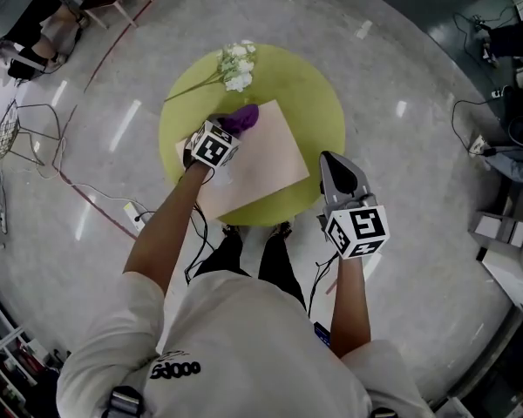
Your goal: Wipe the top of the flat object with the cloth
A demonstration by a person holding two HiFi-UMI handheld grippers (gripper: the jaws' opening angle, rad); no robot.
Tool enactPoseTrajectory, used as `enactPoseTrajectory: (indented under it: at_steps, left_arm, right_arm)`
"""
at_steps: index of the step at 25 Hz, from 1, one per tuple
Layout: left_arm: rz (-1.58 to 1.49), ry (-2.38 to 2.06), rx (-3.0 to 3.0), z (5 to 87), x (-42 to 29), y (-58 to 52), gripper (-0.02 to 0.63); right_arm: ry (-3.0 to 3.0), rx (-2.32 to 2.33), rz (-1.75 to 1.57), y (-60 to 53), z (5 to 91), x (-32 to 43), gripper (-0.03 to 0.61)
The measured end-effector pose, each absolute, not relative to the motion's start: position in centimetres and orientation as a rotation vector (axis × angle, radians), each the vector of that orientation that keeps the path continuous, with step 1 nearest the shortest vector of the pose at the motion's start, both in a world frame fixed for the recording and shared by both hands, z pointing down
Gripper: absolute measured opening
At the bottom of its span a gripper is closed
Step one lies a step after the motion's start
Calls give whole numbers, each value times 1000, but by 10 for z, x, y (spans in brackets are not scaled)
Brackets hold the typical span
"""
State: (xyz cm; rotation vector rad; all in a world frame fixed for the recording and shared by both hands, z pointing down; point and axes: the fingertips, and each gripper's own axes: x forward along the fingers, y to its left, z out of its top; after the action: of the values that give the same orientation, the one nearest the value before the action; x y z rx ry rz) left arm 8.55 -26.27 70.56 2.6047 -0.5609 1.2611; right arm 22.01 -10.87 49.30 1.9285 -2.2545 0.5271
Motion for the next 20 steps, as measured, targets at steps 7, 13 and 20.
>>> enactPoseTrajectory:
  at_steps: [7,13,20]
  left_arm:
    - [1260,-473,2627,706,83,-235,89]
    - [1263,-233,2650,707,80,-161,89]
    - [1263,-27,2664,706,77,-92,89]
  right_arm:
    - [-2290,1884,525,-111,491,208,8]
    - [-2298,1840,542,-100,497,190,8]
    - [-2309,1811,538,-91,497,171,8]
